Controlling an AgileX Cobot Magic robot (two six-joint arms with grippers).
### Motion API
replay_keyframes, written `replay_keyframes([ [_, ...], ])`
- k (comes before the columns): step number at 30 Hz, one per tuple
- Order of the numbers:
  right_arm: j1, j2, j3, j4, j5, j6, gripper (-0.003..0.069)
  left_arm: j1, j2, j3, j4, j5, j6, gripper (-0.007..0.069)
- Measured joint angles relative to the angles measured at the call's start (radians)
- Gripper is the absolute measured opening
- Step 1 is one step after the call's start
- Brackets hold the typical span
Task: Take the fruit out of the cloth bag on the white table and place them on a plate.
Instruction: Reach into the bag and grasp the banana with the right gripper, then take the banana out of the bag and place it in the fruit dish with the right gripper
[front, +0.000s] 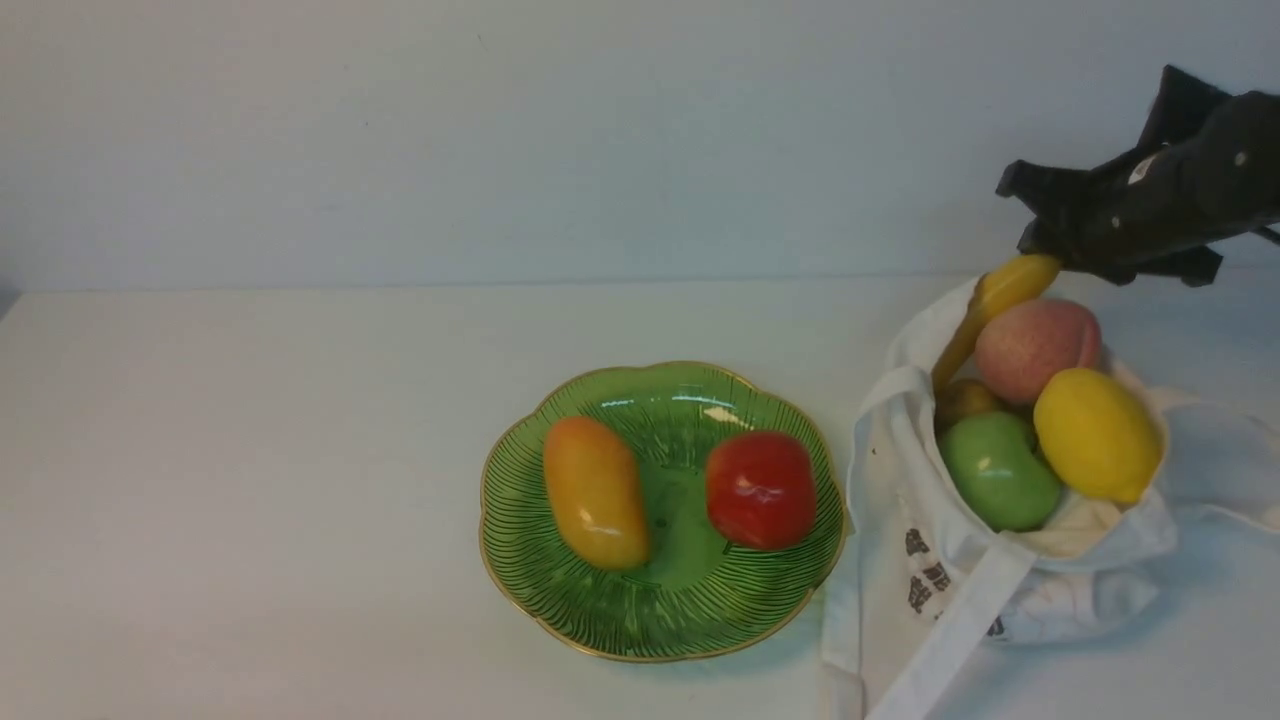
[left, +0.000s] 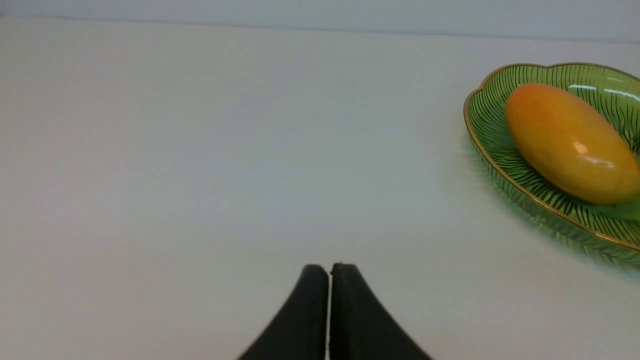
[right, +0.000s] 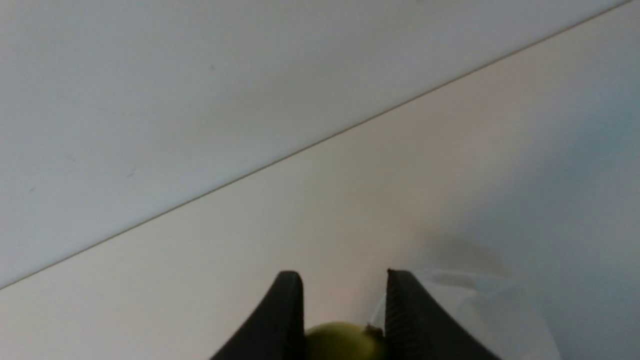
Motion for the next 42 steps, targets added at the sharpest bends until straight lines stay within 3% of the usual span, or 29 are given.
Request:
replay_keyframes([
  [21,0.000,-0.303,0.000,-0.099,0.108,-0.096,0.0187,0.000,0.000,0.000,0.000,0.000,0.000,-0.0008],
  [29,0.004,-0.489,0.000,0.025,0.233,-0.145,0.0187,0.000,0.000,0.000,0.000,0.000,0.000,-0.0008],
  [36,0.171,-0.500,0.025,0.252,0.396,-0.337,0.0187,0.000,0.000,0.000,0.000,0.000,0.000,-0.0008],
  [42,0.372,-0.371,0.082,0.313,0.284,-0.478,0.0187,0.000,0.000,0.000,0.000,0.000,0.000,-0.0008],
])
